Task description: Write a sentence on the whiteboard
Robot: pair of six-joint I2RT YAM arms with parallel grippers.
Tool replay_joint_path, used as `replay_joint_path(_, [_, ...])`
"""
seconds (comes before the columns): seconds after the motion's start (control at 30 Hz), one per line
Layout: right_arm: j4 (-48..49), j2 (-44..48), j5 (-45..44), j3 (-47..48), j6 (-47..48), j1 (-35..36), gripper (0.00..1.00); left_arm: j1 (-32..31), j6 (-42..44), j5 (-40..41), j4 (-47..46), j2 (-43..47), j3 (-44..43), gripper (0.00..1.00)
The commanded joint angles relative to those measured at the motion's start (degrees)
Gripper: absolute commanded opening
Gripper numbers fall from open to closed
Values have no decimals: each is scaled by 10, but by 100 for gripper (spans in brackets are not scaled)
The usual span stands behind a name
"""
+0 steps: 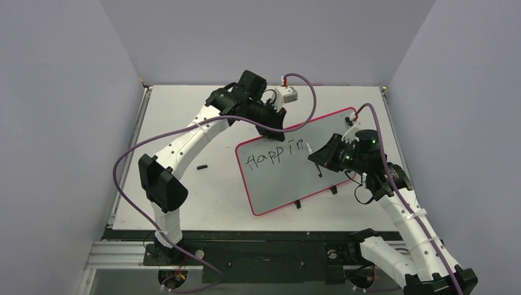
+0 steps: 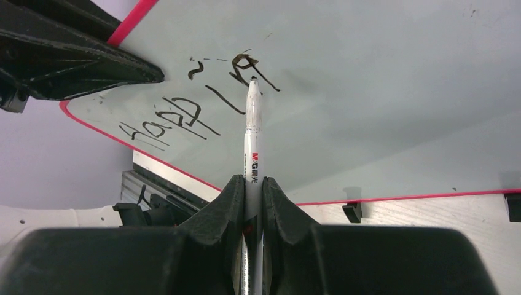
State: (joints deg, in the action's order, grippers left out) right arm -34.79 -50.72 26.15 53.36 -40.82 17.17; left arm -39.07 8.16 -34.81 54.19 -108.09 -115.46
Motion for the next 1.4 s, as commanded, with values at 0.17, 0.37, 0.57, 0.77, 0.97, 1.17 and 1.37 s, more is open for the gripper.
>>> replay_joint_path(0.17, [27,-31,3,16,11,-12,0,-8,39,-1,-16,31,-9,0])
replay_joint_path(0.37, [32,-37,6,11,16,-22,0,-9,39,1,-15,34,-7,0])
replay_joint_path(0.57, [33,-41,15,9,20,-42,0,-11,39,3,-14,34,-7,0])
replay_joint_path(0.77, [32,-47,19,16,22,-49,0,-13,40,5,-13,35,-7,0])
replay_joint_path(0.97, [38,-54,25,32,16,-47,0,-15,40,7,-13,34,-7,0])
replay_joint_path(1.17, [46,-63,31,32,12,-35,0,-15,40,7,-9,32,-11,0])
replay_joint_path(1.37, [55,-65,30,23,6,-22,0,-15,41,8,-9,32,-14,0])
